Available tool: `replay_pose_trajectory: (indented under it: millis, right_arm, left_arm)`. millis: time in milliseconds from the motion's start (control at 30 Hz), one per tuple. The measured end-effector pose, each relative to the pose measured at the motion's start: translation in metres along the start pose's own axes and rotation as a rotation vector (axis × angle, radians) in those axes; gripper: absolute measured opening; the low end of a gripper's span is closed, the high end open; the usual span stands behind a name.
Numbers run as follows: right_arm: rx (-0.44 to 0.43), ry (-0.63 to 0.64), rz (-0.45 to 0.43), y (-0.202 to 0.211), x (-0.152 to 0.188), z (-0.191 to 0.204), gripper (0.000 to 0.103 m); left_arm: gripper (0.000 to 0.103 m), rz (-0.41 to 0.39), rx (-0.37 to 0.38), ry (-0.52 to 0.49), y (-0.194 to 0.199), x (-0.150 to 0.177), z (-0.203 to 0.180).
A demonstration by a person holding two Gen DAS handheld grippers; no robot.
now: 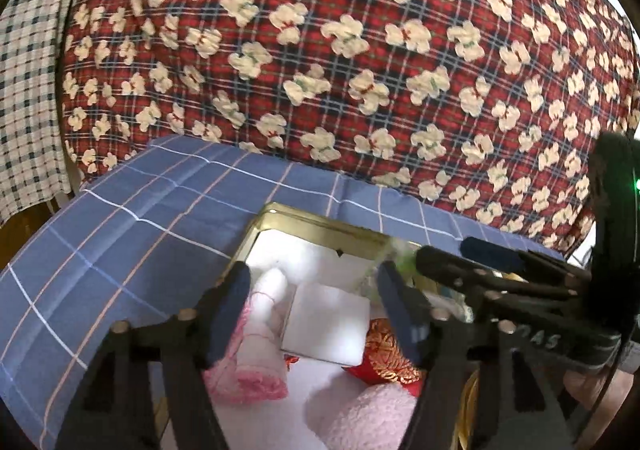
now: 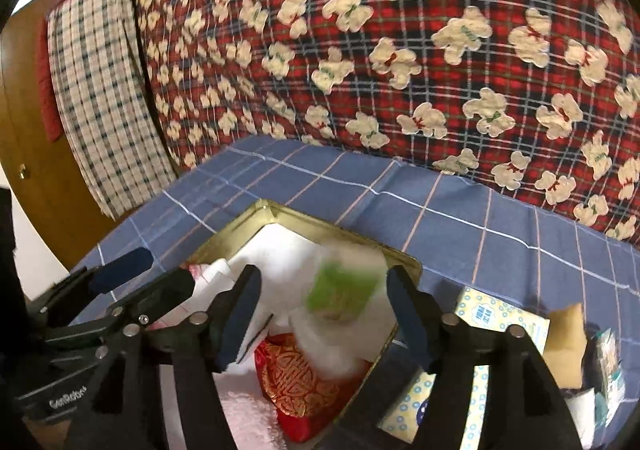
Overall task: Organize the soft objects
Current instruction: 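Lower the white block into the tray and open the left gripper while the right gripper releases the tissue pack, then reach the right gripper to the cotton-swab bag and close on it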
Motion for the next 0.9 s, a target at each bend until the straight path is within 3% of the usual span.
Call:
replay_pose_trajectory:
  millis: [200,300,367,400,700,800,900]
  right_arm:
    - [-0.043,-0.025,-0.082,0.031,0.011,-0.01,0.069]
    - [-0.022,-0.034,-0.124,0.049,0.022,-0.026,0.069]
    - [0.003,-0.048,-0.145,0.062,0.032,-0.044,0.069]
    - [0.017,-0.055,-0.15,0.067,0.037,-0.053,0.069]
    - [0.247,-0.193,-0.16,0.111,0.095,-0.182,0.069]
    - [0.328,-0.267,-0.141,0.116,0.113,-0.23,0.069]
    - [0.342,-0.317,-0.109,0.113,0.123,-0.265,0.069]
  left_arm:
    - [0.069,-0.017,0.004,-0.006,0.009,0.004,-0.009]
    - [0.069,-0.024,0.026,-0.036,0.015,0.009,-0.027]
    - [0.075,-0.025,0.047,-0.072,0.018,0.014,-0.047]
    - [0.082,-0.024,0.059,-0.086,0.018,0.016,-0.055]
    - [0.089,0.002,0.116,-0.233,0.008,0.042,-0.141]
    - [0.095,0.016,0.121,-0.244,0.001,0.047,-0.162]
    - [0.097,0.024,0.107,-0.26,-0.004,0.047,-0.181]
Point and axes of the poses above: each gripper's, at about its wrist camera, not at the fingertips, and y roughly against the way its jaws point, z to its left, x to its underside, the point moved 8 cm from there along -y, roughly the way its jaws point, and after that the axes turned 8 degrees about z, right-handed, at the moved point
